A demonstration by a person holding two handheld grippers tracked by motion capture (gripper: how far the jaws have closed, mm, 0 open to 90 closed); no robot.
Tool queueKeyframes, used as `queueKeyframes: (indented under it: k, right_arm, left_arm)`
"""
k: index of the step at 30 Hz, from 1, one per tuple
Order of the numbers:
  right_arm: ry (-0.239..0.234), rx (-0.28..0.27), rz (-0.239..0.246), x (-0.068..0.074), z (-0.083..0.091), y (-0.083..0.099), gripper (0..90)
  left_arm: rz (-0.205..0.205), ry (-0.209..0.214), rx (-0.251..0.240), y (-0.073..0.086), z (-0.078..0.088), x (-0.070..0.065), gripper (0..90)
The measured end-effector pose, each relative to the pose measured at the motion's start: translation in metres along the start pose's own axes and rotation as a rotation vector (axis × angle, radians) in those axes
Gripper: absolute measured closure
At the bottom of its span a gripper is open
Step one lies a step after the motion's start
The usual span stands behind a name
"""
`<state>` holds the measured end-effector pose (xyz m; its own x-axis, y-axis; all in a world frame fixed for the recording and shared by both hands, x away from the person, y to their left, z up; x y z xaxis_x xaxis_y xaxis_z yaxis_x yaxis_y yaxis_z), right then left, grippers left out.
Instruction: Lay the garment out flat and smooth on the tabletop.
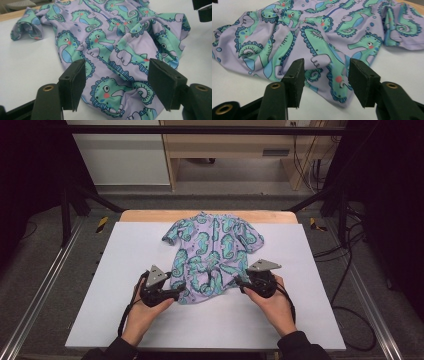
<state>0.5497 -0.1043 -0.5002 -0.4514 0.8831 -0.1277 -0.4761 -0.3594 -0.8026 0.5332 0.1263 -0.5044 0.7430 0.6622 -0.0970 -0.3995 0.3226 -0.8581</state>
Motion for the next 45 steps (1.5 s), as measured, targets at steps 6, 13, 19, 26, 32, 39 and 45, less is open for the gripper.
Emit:
queueKeyframes:
  k: [6, 13, 19, 26, 32, 39, 45]
  right_arm:
    - [-0.005, -0.007, 0.008, 0.011, -0.014, -0.012, 45.6]
    - [-0.013, 0.014, 0.005, 0.019, -0.030, -0.025, 40.8]
    - [-0.017, 0.041, 0.030, 0.029, -0.044, -0.033, 46.6]
    - [-0.032, 0.076, 0.038, 0.031, -0.054, -0.031, 87.9]
    - [-0.043, 0.053, 0.049, 0.027, -0.032, -0.029, 90.0]
    - [-0.064, 0.028, 0.045, 0.022, 0.013, -0.003, 90.0]
    - [-0.081, 0.028, 0.016, 0.022, 0.042, 0.041, 90.0]
  left_arm:
    - [0.001, -0.006, -0.015, 0.005, -0.001, -0.003, 21.5]
    - [0.011, -0.035, -0.094, 0.007, 0.014, -0.004, 3.5]
    - [0.049, -0.047, -0.147, 0.013, 0.028, -0.001, 3.8]
    - [0.066, -0.048, -0.171, 0.015, 0.037, 0.001, 4.8]
    - [0.068, -0.049, -0.180, 0.015, 0.042, 0.001, 5.5]
    - [0.070, -0.049, -0.177, 0.016, 0.043, 0.001, 6.1]
    - [0.064, -0.047, -0.158, 0.017, 0.040, -0.001, 7.0]
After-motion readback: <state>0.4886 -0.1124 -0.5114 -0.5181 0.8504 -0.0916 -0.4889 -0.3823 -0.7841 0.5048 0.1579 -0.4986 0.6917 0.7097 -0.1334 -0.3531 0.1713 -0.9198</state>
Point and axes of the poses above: each handheld gripper's, and its own axes: z roughly backward along the jaws, y roughly out of its underside, x roughly to its left, the point moved 10 cm from there along -z, roughly forward along the jaws, and after that the axes turned 11 degrees about y, right-handed, at the moved point
